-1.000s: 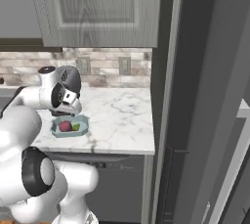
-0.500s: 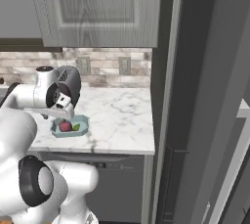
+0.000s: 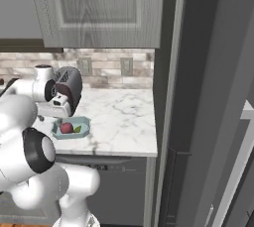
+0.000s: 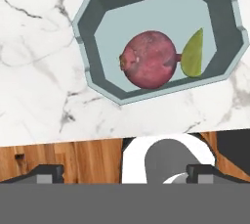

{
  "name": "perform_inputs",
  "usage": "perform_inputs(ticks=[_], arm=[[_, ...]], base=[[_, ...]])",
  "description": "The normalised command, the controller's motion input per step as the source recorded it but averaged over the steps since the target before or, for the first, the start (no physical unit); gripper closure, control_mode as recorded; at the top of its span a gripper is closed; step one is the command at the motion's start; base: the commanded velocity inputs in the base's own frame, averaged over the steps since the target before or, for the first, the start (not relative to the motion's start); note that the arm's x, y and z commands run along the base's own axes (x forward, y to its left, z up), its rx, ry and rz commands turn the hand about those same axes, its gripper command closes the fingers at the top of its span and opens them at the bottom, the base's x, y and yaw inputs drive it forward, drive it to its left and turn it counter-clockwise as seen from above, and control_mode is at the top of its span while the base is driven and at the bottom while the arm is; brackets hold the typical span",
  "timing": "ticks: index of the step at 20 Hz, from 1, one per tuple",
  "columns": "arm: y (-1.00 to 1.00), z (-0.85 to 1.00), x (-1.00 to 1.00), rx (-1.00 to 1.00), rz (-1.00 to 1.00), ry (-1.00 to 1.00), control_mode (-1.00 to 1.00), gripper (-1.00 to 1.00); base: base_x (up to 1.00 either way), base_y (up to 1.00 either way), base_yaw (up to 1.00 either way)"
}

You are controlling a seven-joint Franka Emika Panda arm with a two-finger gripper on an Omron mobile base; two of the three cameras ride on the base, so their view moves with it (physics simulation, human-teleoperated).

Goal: Take the onion and lemon wedge out of the freezer and place them in the tupperware container on the counter. Then put the tupperware containing the vegetables back in the freezer.

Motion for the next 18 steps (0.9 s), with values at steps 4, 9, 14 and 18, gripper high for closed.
perform_inputs(ticks=[4, 9, 14, 18], arm=[[0.16, -0.21, 0.01, -0.18, 0.00, 0.01, -1.00, -1.00], [0.13, -0.24, 0.04, -0.15, 0.00, 0.00, -1.00, -1.00], [0.03, -0.09, 0.07, -0.04, 0.00, 0.00, -1.00, -1.00], [0.01, -0.01, 0.16, 0.00, 0.00, 0.01, -1.00, -1.00]], base=[[0.00, 0.00, 0.00], [0.00, 0.00, 0.00], [0.00, 0.00, 0.00], [0.00, 0.00, 0.00]])
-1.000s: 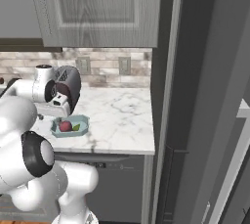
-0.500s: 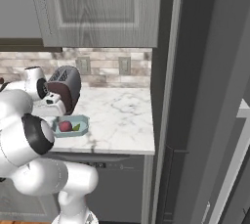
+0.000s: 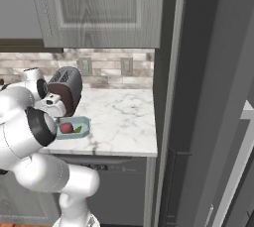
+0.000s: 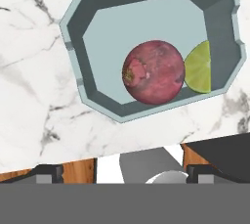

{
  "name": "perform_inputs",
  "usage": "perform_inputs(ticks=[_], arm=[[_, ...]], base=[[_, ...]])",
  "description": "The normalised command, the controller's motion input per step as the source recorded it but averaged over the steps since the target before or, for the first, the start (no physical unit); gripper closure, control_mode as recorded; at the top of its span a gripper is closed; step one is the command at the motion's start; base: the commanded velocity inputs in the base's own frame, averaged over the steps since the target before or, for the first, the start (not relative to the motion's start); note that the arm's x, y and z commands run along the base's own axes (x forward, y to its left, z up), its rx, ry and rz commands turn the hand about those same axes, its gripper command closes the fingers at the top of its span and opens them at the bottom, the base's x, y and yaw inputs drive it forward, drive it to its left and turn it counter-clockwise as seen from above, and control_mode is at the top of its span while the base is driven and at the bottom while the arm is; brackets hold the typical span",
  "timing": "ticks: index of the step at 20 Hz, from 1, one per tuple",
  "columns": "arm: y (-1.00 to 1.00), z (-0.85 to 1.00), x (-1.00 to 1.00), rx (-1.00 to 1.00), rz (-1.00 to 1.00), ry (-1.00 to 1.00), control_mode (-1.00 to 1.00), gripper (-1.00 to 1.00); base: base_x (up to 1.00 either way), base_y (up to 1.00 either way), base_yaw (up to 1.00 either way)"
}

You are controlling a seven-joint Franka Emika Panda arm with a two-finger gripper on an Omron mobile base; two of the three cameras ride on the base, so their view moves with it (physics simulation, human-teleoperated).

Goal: Take the onion and lemon wedge out of the freezer and place them in the tupperware container on the counter. Then put the tupperware containing the vegetables back in the freezer.

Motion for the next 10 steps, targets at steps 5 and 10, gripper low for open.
perform_inputs(ticks=[5, 10], arm=[[0.12, -0.10, 0.05, -0.02, 0.00, 0.00, -1.00, -1.00], [0.11, -0.23, 0.00, -0.03, 0.00, -0.01, -1.00, -1.00]], base=[[0.00, 0.00, 0.00], [0.00, 0.00, 0.00]])
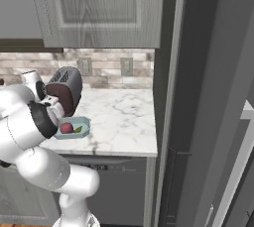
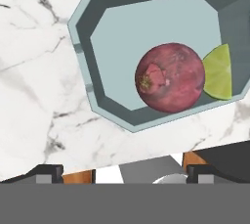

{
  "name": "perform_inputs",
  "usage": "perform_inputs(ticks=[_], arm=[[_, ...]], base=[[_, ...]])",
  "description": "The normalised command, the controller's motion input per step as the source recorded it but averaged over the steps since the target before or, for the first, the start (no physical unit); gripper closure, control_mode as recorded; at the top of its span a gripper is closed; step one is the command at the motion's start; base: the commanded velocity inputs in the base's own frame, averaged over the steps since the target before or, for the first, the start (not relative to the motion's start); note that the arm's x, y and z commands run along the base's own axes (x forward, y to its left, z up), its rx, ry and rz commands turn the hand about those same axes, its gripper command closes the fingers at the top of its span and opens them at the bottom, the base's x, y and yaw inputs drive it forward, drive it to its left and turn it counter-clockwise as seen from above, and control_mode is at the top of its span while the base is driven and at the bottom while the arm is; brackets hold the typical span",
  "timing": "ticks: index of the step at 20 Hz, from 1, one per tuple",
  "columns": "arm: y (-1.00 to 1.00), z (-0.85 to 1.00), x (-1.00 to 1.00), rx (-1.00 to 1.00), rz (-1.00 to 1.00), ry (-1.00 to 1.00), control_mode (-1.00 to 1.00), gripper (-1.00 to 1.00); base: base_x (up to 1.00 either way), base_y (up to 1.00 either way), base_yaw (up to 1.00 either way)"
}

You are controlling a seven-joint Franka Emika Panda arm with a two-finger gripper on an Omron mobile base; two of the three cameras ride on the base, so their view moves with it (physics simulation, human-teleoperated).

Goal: Take the onion and lemon wedge out of the freezer and place them in the tupperware container on the counter. Then put the tupperware containing the vegetables back in the freezer.

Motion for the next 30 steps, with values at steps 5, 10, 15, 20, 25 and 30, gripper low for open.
perform_inputs(ticks=[5, 10, 15, 20, 25, 30], arm=[[0.03, -0.17, 0.00, 0.00, 0.00, -0.01, -1.00, -1.00], [0.01, -0.10, 0.00, 0.00, 0.00, -0.02, -1.00, -1.00], [0.00, -0.11, 0.01, 0.00, 0.00, -0.04, -1.00, -1.00], [0.00, -0.15, 0.00, 0.00, 0.00, -0.04, -1.00, -1.00], [0.01, -0.14, 0.01, 0.00, 0.00, -0.05, -1.00, -1.00], [0.03, -0.04, 0.08, 0.00, -0.01, -0.04, -1.00, -1.00]], base=[[0.00, 0.00, 0.00], [0.00, 0.00, 0.00], [0.00, 0.00, 0.00], [0.00, 0.00, 0.00], [0.00, 0.00, 0.00], [0.00, 0.00, 0.00]])
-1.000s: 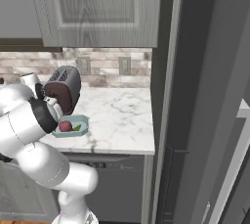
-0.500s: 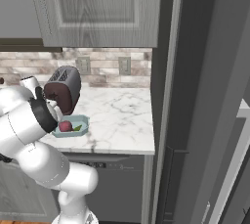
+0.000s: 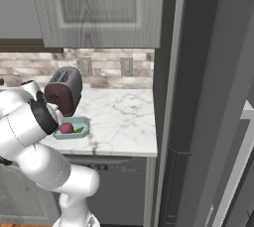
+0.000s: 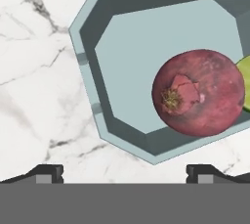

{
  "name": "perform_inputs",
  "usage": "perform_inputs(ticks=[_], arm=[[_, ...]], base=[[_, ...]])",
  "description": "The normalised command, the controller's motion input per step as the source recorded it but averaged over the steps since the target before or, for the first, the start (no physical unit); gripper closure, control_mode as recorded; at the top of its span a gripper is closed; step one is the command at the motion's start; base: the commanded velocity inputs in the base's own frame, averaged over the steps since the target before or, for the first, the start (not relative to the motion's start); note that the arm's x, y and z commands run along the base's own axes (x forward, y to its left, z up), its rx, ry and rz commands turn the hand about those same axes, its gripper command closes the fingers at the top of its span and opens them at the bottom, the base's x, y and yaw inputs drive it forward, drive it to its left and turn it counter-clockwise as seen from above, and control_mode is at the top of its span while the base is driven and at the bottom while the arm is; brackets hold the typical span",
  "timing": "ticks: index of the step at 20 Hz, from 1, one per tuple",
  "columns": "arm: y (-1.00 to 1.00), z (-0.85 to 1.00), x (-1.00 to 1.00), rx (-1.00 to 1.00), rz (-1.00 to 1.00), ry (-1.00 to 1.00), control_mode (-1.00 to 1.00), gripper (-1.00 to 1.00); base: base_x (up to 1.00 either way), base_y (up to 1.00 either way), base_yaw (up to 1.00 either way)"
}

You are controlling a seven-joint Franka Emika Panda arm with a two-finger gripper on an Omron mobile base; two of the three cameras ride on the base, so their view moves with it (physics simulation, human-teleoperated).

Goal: Take the onion and lemon wedge out of the freezer and place them in the tupperware container on the counter. Then put the tupperware containing the vegetables back in the freezer.

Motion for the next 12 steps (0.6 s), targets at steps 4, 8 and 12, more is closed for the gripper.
perform_inputs(ticks=[4, 8, 12], arm=[[0.08, -0.01, 0.13, 0.00, -0.01, -0.03, -1.00, -1.00], [0.10, -0.05, 0.12, 0.00, -0.02, -0.01, -1.00, -1.00], [0.09, -0.13, 0.08, 0.00, -0.02, -0.01, -1.00, -1.00]], base=[[0.00, 0.00, 0.00], [0.00, 0.00, 0.00], [0.00, 0.00, 0.00]])
